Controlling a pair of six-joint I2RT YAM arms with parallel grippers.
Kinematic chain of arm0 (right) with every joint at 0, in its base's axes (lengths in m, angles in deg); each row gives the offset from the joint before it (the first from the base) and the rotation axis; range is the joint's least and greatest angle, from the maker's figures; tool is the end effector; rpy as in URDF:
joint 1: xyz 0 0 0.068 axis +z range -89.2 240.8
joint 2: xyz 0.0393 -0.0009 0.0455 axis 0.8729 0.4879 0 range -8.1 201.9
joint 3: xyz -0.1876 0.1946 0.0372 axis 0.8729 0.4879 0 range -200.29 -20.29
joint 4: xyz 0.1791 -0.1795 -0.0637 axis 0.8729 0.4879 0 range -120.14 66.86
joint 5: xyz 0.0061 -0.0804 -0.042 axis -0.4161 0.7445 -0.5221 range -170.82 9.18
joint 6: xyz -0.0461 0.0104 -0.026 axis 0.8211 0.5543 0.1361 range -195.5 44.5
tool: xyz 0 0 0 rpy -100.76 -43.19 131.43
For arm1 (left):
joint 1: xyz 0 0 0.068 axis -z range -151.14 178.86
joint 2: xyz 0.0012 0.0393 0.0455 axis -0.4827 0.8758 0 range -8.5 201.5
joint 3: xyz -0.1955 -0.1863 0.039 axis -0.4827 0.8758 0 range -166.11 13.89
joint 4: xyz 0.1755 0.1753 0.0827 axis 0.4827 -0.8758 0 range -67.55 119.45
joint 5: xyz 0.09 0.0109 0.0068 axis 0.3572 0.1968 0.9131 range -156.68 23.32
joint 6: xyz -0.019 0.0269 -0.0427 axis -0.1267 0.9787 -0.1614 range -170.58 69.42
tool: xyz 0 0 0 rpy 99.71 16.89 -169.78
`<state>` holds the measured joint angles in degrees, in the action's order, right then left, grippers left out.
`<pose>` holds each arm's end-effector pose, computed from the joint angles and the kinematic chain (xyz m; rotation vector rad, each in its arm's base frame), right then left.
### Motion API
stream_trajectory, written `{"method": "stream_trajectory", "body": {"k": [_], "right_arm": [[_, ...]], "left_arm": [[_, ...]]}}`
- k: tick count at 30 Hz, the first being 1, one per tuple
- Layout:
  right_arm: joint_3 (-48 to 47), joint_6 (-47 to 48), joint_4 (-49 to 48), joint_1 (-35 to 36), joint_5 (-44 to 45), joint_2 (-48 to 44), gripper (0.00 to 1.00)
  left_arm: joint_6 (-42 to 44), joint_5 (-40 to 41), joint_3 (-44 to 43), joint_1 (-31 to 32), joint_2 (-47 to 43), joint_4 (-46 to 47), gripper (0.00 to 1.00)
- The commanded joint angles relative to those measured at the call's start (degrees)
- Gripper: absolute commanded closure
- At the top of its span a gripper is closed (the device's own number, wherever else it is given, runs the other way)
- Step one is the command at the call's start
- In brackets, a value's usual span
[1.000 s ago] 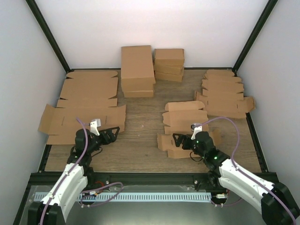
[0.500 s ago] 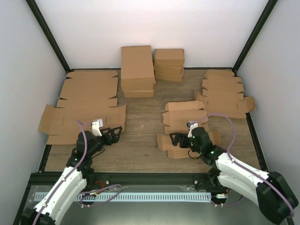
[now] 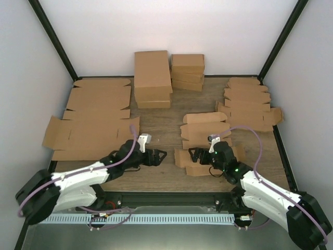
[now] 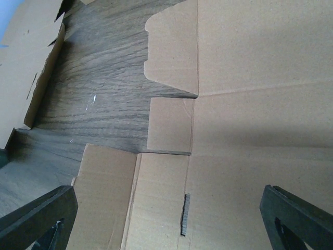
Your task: Fold the paper box
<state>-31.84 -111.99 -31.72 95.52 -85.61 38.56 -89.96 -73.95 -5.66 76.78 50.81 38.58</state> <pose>0.1339 0.0963 0.1532 -0.0159 2.2666 0.7856 0.1347 -0.1559 0.1742 0.2520 2.2669 -1.0015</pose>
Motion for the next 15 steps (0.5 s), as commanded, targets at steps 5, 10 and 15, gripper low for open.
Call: {"method": "stream_trajectory", "body": {"k": [5,10,15], "right_arm": [[-0.97,0.14,1.06,0.35,1.97,-4.29,0.00],[-1.16,0.10,1.28,0.37,2.30,-4.31,0.00],[-1.49,0.19,1.78,0.35,2.35,-4.38,0.00]], "left_arm": [[-6.94,1.05,-7.09,5.25,17.36,12.10,0.07],[-8.99,-2.23,-12.39,6.18,26.87,13.12,0.29],[-10.62,-1.88,-15.65,7.24,31.76,12.85,0.37]]}}
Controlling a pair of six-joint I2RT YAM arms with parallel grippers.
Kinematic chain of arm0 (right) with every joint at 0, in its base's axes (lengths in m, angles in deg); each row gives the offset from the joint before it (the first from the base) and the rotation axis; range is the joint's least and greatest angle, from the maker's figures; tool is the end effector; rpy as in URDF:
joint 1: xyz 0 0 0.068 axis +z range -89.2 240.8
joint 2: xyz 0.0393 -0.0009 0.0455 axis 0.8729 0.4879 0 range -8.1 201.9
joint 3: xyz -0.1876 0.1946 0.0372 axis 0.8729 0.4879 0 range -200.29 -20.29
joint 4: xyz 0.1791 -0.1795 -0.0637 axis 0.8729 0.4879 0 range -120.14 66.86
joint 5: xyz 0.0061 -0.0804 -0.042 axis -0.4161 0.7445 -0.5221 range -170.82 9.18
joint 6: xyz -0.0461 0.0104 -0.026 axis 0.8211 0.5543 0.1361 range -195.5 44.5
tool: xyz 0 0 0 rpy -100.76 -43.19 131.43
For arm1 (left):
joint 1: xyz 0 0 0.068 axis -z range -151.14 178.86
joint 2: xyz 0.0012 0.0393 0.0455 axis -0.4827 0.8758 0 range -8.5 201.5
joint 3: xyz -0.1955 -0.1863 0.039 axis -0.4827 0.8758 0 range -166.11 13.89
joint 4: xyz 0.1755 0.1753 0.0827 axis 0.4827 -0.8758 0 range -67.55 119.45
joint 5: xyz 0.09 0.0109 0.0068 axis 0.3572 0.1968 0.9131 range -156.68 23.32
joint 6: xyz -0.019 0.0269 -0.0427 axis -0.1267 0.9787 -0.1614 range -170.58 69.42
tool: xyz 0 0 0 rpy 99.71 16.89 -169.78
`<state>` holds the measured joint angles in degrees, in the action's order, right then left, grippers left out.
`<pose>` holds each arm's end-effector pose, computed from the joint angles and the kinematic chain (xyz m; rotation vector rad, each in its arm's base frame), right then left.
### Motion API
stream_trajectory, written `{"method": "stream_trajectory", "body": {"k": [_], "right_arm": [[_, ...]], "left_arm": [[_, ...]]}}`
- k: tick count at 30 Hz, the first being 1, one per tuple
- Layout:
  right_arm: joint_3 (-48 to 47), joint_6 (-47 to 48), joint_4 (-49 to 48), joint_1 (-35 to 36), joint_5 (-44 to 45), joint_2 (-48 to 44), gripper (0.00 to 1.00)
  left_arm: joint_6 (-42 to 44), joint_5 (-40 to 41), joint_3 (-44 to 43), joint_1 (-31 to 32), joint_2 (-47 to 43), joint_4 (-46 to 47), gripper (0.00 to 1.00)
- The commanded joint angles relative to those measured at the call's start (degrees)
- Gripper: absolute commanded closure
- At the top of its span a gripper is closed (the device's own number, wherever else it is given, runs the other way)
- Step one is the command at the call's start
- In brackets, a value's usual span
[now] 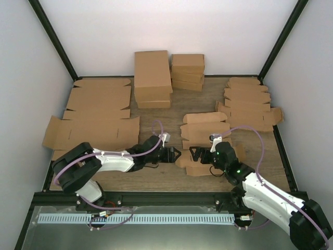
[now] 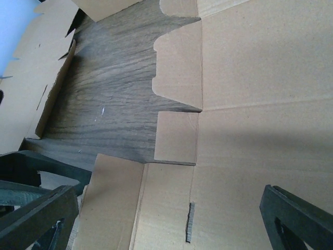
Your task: Fold the paper box
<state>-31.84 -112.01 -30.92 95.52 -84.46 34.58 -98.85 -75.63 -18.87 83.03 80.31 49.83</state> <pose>0.1312 0.0936 0.1618 -0.0058 2.2062 0.7935 0.1651 -0.2382 0.1440 0.2233 2.4309 -1.0951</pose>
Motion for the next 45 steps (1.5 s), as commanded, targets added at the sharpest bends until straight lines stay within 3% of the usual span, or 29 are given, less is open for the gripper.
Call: {"method": "stream_trajectory", "body": {"k": [1,20,33,37,41,45], "right_arm": [[-1.42,0.21,0.91,0.35,1.11,-0.66,0.00],[-1.48,0.63,0.43,0.35,0.29,0.26,0.00],[-1.47,0.50,0.78,0.35,0.97,-0.38,0.00],[-1.41,0.43,0.52,0.37,1.00,-0.04,0.00],[-1.67,0.53,0.58,0.35,0.86,0.58,0.00],[-1.59,0.48,0.77,0.35,1.09,-0.04,0.00]], "left_arm": [[-1.97,0.44,-2.77,1.02,2.54,0.77,0.38],[-3.13,4.17,-2.62,1.38,-0.02,-4.11,0.54],[-2.38,3.45,-10.05,1.43,4.82,-11.17,0.60],[-1.89,2.95,-13.39,1.45,7.25,-14.37,0.68],[-2.10,3.67,-14.03,1.41,9.33,-15.19,0.74],[-3.85,3.83,-12.11,1.39,10.58,-14.23,0.72]]}}
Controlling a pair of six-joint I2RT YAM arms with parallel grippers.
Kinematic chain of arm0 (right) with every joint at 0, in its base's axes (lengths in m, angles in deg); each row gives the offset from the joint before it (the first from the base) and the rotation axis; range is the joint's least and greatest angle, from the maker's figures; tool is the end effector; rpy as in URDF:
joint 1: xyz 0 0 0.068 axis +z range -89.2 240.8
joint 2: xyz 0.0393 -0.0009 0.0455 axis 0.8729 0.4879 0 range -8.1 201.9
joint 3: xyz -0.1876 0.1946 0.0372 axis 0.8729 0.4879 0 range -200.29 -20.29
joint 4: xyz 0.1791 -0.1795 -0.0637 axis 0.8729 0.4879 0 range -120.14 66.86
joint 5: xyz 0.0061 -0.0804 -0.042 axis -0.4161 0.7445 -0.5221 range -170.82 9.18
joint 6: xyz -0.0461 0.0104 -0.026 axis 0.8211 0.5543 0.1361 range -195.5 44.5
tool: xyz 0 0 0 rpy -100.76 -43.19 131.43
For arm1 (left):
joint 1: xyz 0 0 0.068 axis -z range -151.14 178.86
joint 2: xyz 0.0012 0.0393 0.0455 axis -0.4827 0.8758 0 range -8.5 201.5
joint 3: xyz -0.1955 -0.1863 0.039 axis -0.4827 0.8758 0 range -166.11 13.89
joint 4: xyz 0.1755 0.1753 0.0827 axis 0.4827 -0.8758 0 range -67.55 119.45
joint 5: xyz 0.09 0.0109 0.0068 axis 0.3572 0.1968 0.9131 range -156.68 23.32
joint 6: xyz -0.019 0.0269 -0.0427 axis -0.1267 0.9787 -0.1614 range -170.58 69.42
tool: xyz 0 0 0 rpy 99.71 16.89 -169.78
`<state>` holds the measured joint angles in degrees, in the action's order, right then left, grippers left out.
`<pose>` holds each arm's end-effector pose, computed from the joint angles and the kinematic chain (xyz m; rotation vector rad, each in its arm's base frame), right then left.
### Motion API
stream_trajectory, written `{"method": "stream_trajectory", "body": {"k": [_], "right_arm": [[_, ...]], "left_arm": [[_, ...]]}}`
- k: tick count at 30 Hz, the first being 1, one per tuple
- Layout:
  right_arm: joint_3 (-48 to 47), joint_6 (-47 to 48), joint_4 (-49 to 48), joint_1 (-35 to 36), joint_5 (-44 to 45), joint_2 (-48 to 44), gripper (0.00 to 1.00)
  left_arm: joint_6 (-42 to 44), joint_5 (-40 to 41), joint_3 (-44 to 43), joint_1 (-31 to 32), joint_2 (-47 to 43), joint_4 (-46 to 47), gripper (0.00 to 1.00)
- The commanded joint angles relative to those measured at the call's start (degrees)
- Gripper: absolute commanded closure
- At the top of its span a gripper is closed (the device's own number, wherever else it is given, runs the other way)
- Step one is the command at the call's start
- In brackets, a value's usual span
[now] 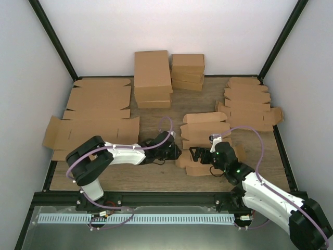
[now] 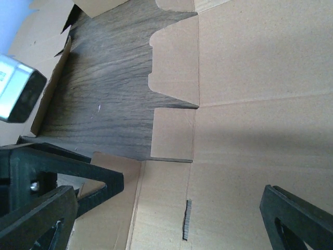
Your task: Fold the paper box
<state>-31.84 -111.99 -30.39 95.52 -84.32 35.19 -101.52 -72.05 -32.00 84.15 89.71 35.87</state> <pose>0.1312 0.0935 0.1594 -0.0038 2.2254 0.7810 0.1858 -0.2741 0.1389 0.1481 2.5979 -0.9159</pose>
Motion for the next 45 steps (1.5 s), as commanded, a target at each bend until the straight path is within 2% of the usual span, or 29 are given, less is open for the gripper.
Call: {"method": "stream_trajectory", "body": {"k": [1,7,10,13,14,18,26,34,39,41,45], "right_arm": [[-1.50,0.46,0.25,0.35,0.96,-0.92,0.00],[-1.32,0.51,0.34,0.35,1.12,-1.78,0.00],[-1.32,0.37,0.27,0.35,1.39,-1.62,0.00],[-1.45,0.24,0.29,0.38,1.70,-1.16,0.00],[-1.53,0.11,0.43,0.40,1.94,-1.06,0.00],[-1.63,-0.12,1.22,0.40,2.43,-1.75,0.00],[-0.15,-0.64,2.60,0.35,3.53,-9.11,0.00],[1.93,-0.96,1.96,0.35,6.09,-13.84,0.00],[-1.93,0.18,9.10,0.35,13.00,-17.06,0.00],[-3.82,-1.25,12.43,0.35,12.25,-17.71,0.00],[-6.26,0.50,13.62,0.35,1.36,-15.02,0.00]], "left_arm": [[-1.72,-0.17,1.78,0.31,1.10,0.74,0.72],[-1.40,1.05,1.50,0.26,-1.15,-2.08,0.72],[-0.96,1.84,0.76,0.31,-2.67,-4.43,0.80],[-0.13,2.72,-0.08,0.26,-3.59,-7.28,0.94],[0.22,2.84,-0.27,0.31,-3.97,-8.16,0.96],[1.43,5.24,-0.83,0.22,-7.20,-12.79,0.96],[3.46,7.75,0.30,-1.18,-15.09,-20.17,0.96],[8.12,3.84,2.52,-5.57,-22.77,-27.38,0.96],[13.69,2.00,2.74,-11.03,-28.09,-34.18,0.96],[16.12,-0.95,3.57,-14.05,-30.94,-35.85,0.96],[21.72,-5.58,3.18,-17.29,-35.20,-40.36,0.96]]}}
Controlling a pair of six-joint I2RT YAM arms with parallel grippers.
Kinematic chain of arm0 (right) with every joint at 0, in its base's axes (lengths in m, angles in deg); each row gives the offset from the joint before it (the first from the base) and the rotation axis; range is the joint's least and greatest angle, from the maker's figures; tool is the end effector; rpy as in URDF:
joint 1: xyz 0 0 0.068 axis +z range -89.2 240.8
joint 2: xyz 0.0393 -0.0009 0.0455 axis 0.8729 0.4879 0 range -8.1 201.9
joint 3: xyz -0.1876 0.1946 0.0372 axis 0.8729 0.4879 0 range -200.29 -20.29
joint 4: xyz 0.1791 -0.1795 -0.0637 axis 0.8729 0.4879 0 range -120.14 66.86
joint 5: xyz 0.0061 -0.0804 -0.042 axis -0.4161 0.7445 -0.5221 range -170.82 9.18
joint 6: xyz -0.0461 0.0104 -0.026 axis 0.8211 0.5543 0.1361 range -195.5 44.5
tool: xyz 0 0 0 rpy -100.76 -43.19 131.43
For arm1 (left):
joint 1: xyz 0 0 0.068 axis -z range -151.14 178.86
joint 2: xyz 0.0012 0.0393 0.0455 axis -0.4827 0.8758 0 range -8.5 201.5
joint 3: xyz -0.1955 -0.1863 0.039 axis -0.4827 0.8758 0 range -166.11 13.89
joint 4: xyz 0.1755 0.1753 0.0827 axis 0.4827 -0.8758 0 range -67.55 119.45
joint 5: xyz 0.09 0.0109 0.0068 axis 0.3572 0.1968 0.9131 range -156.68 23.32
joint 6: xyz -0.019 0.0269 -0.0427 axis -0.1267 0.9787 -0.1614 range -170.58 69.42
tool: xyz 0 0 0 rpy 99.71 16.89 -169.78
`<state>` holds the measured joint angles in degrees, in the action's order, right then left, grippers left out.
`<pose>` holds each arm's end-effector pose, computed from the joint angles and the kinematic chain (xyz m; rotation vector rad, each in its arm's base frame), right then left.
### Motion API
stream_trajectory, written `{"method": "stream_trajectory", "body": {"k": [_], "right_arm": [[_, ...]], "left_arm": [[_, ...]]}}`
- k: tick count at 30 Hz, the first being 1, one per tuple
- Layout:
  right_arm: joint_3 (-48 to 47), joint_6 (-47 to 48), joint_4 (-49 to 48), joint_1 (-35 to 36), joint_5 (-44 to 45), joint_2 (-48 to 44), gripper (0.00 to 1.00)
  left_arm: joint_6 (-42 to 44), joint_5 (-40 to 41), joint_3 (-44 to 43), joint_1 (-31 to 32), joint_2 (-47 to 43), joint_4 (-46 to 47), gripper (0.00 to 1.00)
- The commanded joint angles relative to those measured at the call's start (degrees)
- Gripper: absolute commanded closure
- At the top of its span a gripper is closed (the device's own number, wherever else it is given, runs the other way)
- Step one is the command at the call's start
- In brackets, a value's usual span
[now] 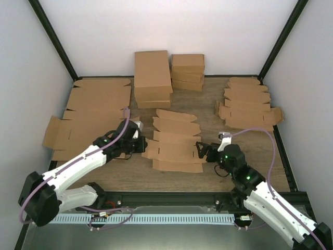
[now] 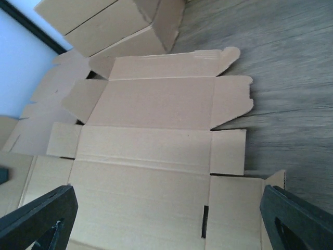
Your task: Fold the paper box
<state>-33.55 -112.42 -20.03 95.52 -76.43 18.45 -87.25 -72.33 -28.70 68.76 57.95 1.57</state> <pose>0.1138 0.0755 0.1901 0.0910 2.0512 0.7254 0.1747 -0.1506 0.2253 0.1177 2.5966 -0.6590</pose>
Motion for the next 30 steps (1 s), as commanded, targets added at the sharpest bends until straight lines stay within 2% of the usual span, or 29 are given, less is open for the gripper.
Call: {"method": "stream_trajectory", "body": {"k": [1,9,13,18,23,30], "right_arm": [[-5.27,0.72,3.57,0.36,-8.81,3.38,0.00],[-19.09,10.86,3.22,0.37,-28.84,22.32,0.00],[-27.94,16.06,6.36,0.35,-30.08,29.94,0.00],[-37.60,22.10,10.71,0.31,-28.34,37.39,0.00],[-38.77,26.77,8.11,0.26,-28.54,38.27,0.00],[-37.37,27.62,7.98,-1.01,-30.19,34.36,0.00]], "left_arm": [[8.65,-5.81,-0.69,-1.89,-3.90,-7.43,0.96],[16.30,-13.34,-7.21,-1.43,-2.34,-16.73,0.96],[18.65,-11.61,-9.86,0.44,-3.12,-19.32,0.96],[22.91,-2.67,-16.17,1.43,-1.81,-26.02,0.96],[26.39,6.40,-22.82,1.98,0.16,-30.46,0.96],[31.92,6.60,-32.00,3.72,2.72,-31.06,0.96]]}}
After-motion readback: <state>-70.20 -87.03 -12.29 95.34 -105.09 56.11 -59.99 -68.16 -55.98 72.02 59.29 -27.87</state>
